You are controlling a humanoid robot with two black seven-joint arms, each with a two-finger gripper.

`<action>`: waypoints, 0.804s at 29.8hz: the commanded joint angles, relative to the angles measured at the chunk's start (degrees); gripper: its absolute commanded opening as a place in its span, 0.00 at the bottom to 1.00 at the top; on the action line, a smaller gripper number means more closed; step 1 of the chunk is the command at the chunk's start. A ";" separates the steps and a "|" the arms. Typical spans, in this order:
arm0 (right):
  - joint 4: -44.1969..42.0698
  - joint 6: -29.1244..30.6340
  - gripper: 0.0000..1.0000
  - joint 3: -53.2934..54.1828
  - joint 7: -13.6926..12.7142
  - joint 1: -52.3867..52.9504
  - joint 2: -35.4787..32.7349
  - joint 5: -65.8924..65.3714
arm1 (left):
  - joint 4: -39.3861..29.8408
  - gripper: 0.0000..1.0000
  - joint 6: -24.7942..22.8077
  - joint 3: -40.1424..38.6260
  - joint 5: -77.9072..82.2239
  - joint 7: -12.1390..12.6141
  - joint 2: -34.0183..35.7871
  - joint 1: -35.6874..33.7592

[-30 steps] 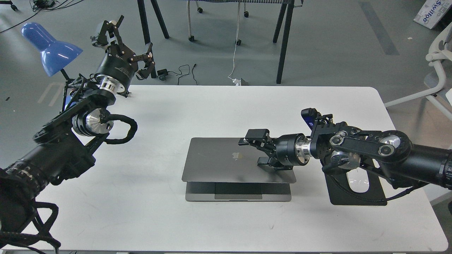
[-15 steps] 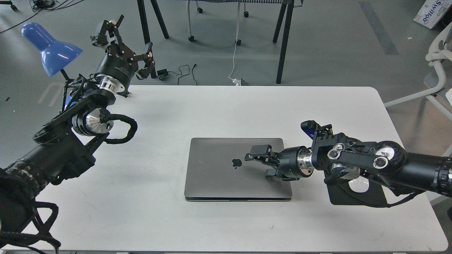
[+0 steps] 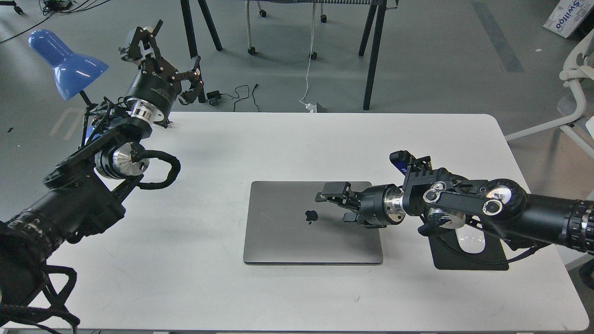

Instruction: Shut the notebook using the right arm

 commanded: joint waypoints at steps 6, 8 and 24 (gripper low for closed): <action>-10.43 -0.34 1.00 21.90 0.26 -0.70 0.32 0.29 | 0.00 1.00 0.01 0.03 0.00 0.00 0.00 -0.05; -14.04 -0.34 1.00 29.55 0.35 -2.19 0.49 0.47 | 0.00 1.00 0.01 0.03 0.00 0.00 0.00 0.04; -18.18 6.15 1.00 69.22 1.40 -14.14 3.13 12.59 | 0.00 1.00 -0.08 0.03 0.00 0.00 0.00 -0.05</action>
